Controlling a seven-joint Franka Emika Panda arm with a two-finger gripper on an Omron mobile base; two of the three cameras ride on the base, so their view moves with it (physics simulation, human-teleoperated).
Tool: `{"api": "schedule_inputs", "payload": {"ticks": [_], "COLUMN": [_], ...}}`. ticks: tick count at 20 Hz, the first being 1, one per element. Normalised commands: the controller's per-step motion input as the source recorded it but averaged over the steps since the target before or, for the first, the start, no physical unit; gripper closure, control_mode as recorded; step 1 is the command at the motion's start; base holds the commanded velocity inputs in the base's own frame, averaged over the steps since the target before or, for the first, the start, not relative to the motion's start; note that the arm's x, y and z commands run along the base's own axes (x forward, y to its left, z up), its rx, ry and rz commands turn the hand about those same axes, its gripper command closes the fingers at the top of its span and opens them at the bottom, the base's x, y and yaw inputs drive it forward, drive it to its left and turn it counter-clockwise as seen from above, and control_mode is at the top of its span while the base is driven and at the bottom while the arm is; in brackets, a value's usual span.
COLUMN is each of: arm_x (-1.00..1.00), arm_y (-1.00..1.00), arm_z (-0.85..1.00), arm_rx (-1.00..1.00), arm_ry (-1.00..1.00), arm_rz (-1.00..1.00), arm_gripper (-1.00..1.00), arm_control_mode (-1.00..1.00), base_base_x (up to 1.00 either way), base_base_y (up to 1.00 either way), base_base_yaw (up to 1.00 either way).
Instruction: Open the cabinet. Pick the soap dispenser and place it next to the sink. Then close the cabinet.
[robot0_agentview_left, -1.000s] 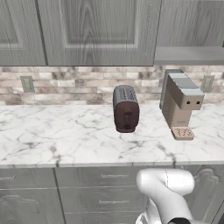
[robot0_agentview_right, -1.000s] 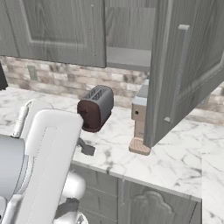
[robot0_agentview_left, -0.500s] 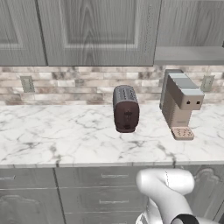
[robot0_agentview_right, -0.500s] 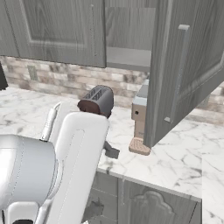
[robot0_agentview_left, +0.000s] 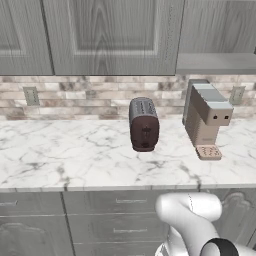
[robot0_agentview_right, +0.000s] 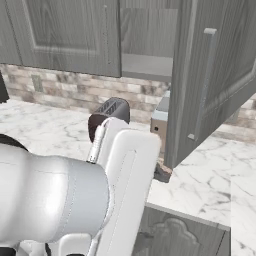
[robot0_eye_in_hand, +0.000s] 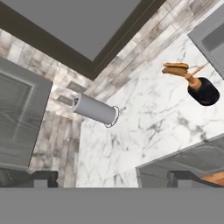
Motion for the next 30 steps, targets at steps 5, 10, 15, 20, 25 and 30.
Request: {"api": "schedule_inputs", "payload": {"ticks": [5, 10, 15, 20, 25, 30], "arm_x": [0.17, 0.28, 0.35, 0.24, 0.1, 0.14], "arm_y": [-0.35, -0.25, -0.2, -0.18, -0.11, -0.05], "arm_z": [0.03, 0.0, 0.0, 0.0, 0.0, 0.0], "arm_rx": [0.0, -0.01, -0.02, -0.01, -0.02, -0.05], "arm_ry": [0.0, 0.0, 0.0, -0.05, -0.14, -0.12], "arm_rz": [0.0, 0.0, 0.0, 0.01, 0.05, 0.06], "arm_gripper": [-1.0, -1.0, -1.0, -1.0, -1.0, -1.0], "arm_control_mode": [-1.0, -1.0, -1.0, -1.0, -1.0, -1.0], "base_base_x": [0.0, 0.0, 0.0, 0.0, 0.0, 0.0], "base_base_y": [0.0, 0.0, 0.0, 0.0, 0.0, 0.0], "base_base_yaw": [0.0, 0.0, 0.0, 0.0, 0.0, 0.0]}}
